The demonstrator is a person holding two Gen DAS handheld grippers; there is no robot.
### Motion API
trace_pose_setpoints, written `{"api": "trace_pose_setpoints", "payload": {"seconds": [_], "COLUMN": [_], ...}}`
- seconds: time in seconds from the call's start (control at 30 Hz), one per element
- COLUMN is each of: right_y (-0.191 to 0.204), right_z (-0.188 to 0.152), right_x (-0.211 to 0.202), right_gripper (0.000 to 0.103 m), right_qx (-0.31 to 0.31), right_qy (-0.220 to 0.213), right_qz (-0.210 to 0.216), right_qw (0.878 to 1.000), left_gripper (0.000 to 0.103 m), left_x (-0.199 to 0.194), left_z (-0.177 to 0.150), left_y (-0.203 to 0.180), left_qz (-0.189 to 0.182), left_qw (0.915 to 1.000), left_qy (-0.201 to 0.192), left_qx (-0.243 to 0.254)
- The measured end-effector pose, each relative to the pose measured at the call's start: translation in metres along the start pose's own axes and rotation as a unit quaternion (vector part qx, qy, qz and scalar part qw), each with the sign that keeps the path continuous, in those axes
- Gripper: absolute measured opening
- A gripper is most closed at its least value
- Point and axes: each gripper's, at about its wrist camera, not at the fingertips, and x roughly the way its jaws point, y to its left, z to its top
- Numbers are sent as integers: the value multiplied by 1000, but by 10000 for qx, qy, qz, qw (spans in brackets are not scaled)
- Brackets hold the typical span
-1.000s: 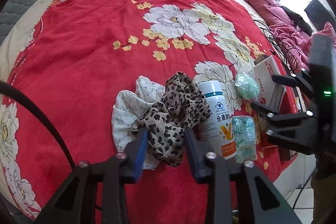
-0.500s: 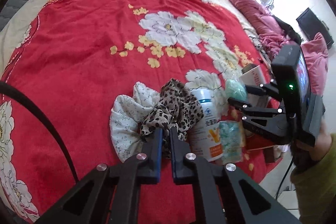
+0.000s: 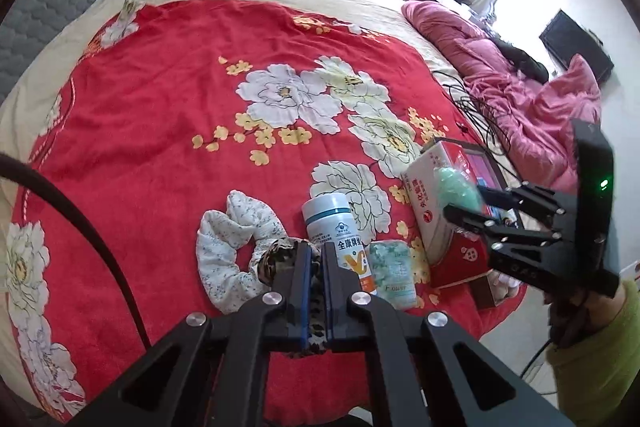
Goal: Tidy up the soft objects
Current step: 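Grasp the leopard-print scrunchie with the left tool while the right tool grasps the green bagged egg, then carry the scrunchie and green bagged egg over the pink framed book with both tools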
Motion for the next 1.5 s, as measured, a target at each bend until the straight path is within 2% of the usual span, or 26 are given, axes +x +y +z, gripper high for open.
{"api": "trace_pose_setpoints", "payload": {"seconds": [0.13, 0.37, 0.5, 0.67, 0.97, 1.23, 1.5], "right_y": [-3, -6, -10, -24, -60, -116, -165], "right_z": [-4, -11, -15, -20, -36, -69, -113], "right_x": [-16, -28, -39, -58, -93, -124, -142], "right_gripper": [43, 43, 43, 43, 43, 43, 43], "right_qx": [89, 193, 269, 449, 792, 1171, 1599], "right_qy": [-135, -245, -352, -545, -841, -922, -908], "right_qz": [26, 48, 37, 27, -149, -510, -800], "right_qw": [9999, 9995, 9990, 9975, 9932, 9875, 9797], "left_gripper": [4, 2, 2, 2, 2, 2, 2], "left_x": [0, 20, 13, -8, -45, -45, -24], "left_z": [-3, -24, -26, -11, 30, 43, 40], "left_y": [-3, 2, -7, -26, -90, -162, -238], "left_qz": [20, 95, 99, 66, -201, -659, -974], "left_qw": [10000, 9993, 9995, 9995, 9958, 9895, 9813], "left_qy": [47, 348, 299, 40, -479, -592, -493], "left_qx": [28, -41, 85, 292, 754, 1144, 1588]}}
